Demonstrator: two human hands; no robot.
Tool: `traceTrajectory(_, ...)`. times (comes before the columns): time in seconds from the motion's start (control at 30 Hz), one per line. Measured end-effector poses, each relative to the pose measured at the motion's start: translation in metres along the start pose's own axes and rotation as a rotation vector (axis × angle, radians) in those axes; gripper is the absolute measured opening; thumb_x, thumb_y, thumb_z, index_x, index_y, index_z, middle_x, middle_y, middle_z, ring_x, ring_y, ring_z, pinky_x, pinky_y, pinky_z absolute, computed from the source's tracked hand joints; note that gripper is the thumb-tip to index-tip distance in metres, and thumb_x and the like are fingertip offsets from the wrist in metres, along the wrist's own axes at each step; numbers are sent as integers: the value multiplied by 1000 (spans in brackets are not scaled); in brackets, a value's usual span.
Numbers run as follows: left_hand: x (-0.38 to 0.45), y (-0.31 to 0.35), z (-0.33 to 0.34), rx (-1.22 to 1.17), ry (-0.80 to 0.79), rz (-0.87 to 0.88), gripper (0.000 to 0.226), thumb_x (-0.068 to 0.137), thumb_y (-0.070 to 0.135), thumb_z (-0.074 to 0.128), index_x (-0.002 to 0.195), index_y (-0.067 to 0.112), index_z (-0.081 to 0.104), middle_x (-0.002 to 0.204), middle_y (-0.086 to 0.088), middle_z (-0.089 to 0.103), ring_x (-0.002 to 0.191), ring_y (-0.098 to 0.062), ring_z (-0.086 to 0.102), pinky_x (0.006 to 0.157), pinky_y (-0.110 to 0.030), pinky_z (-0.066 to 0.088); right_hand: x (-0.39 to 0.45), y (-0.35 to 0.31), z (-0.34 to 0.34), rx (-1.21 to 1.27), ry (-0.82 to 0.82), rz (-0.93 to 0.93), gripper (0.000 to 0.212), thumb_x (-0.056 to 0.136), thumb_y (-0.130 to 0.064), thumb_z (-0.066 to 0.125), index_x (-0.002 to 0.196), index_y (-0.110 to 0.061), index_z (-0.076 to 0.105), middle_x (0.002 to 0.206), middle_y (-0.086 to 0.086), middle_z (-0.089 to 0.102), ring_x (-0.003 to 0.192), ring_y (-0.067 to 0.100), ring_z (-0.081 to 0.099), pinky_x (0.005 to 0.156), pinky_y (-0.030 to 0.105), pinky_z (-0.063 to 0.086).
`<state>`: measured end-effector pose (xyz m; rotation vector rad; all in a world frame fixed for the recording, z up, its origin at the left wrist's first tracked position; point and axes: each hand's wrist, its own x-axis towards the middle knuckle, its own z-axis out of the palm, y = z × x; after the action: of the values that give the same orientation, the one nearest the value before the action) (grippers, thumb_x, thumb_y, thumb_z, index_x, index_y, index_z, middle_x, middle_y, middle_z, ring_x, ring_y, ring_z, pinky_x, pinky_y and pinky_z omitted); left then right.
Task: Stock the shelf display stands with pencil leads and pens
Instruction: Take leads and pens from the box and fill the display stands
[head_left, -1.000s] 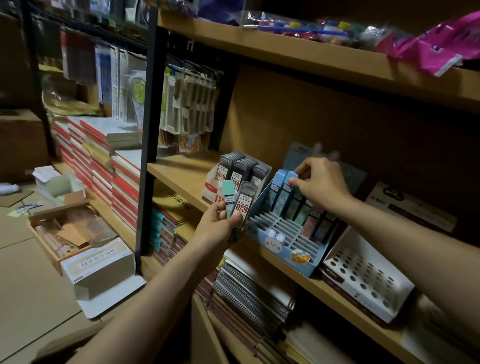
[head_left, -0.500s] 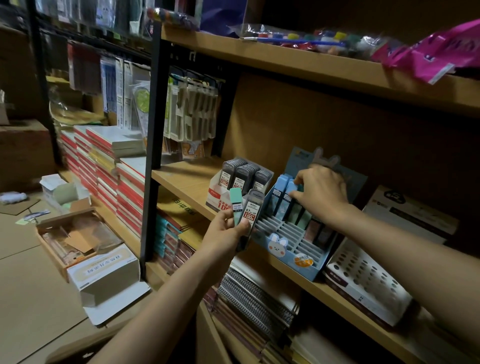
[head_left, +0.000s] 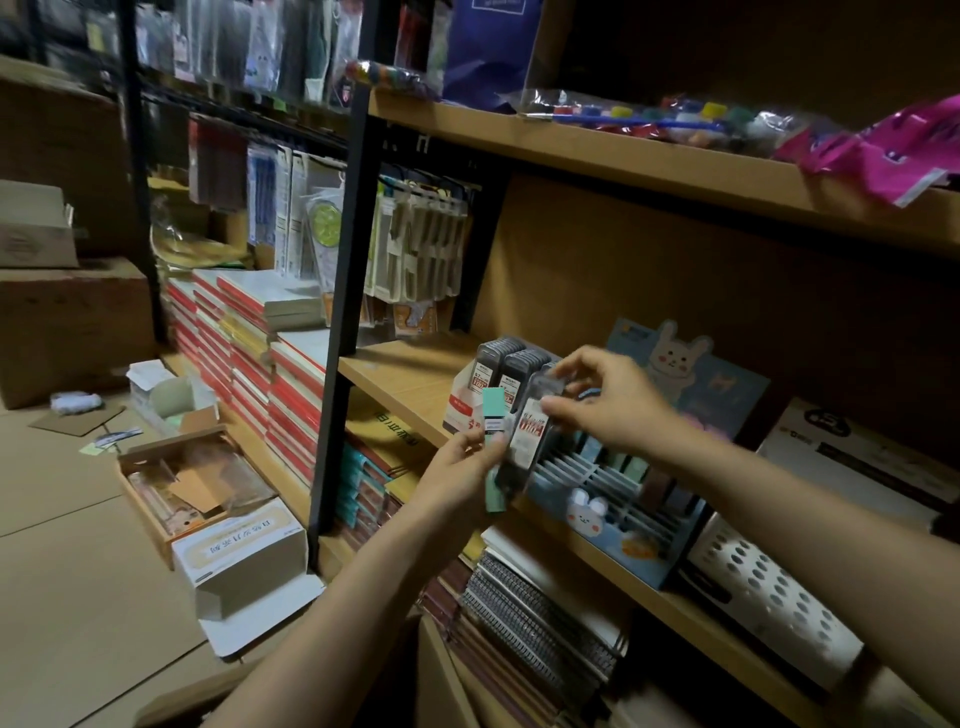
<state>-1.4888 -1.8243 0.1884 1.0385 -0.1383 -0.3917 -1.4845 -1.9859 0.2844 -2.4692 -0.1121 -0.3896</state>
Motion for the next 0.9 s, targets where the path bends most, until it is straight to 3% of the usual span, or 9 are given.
traceTrajectory(0.07, 2, 5, -12, 37, 119, 46, 28, 97, 18, 52, 124, 12, 52, 105, -9, 63, 88, -19, 61, 75, -33, 51, 14, -6, -13, 43, 99, -29, 23, 80, -16, 78, 95, -20, 60, 89, 0, 66, 73, 12, 70, 67, 31, 60)
traceTrajectory(0.17, 7, 12, -29, 22, 223, 75, 27, 98, 11, 52, 125, 11, 50, 97, -7, 62, 81, -17, 58, 71, -29, 49, 33, -13, -29, -139, 284, -97, 22, 81, -24, 77, 94, -23, 59, 89, -9, 65, 78, 4, 63, 67, 22, 51)
traceTrajectory(0.27, 11, 14, -35, 25, 258, 74, 29, 99, 12, 51, 128, 12, 48, 101, -9, 61, 84, -19, 58, 73, -31, 50, 43, -18, -24, -189, 312, -170, 20, 82, -21, 76, 92, -20, 58, 85, -9, 64, 75, -4, 58, 59, 11, 41)
traceTrajectory(0.33, 12, 12, -34, 40, 255, 70, 30, 99, 13, 51, 128, 13, 47, 103, -9, 62, 84, -19, 59, 73, -31, 51, 47, -18, -13, -209, 291, -190, 19, 83, -18, 75, 91, -19, 58, 88, -5, 64, 75, 0, 59, 58, 9, 38)
traceTrajectory(0.47, 13, 7, -27, 73, 232, 90, 25, 100, 15, 48, 124, 13, 50, 103, -8, 65, 84, -16, 61, 80, -34, 52, 54, -17, 10, -237, 282, -232, 18, 84, -14, 73, 92, -15, 58, 96, 2, 64, 86, 15, 61, 68, 21, 49)
traceTrajectory(0.53, 13, 6, -26, 90, 230, 102, 23, 100, 16, 47, 123, 14, 50, 104, -7, 65, 88, -18, 61, 87, -38, 51, 56, -17, 18, -257, 275, -246, 18, 84, -13, 73, 93, -13, 58, 96, 2, 63, 87, 17, 61, 74, 32, 55)
traceTrajectory(0.63, 13, 7, -25, 124, 232, 115, 22, 100, 17, 47, 122, 16, 51, 106, -6, 64, 92, -19, 61, 85, -38, 50, 60, -15, 28, -322, 250, -254, 17, 85, -14, 71, 91, -14, 55, 95, 2, 60, 87, 18, 59, 77, 39, 54)
traceTrajectory(0.77, 12, 6, -25, 144, 227, 118, 12, 100, 18, 47, 106, 25, 54, 105, -4, 62, 99, -21, 60, 92, -41, 51, 66, -11, 36, -390, 235, -202, 14, 85, -17, 69, 91, -15, 56, 96, 4, 62, 88, 23, 60, 80, 45, 53)
traceTrajectory(0.9, 11, 5, -23, 160, 203, 132, 17, 99, 17, 48, 114, 22, 55, 107, -5, 61, 103, -23, 59, 92, -42, 51, 67, -7, 42, -497, 208, -124, 16, 84, -23, 70, 92, -18, 57, 100, 3, 59, 92, 27, 60, 80, 46, 53)
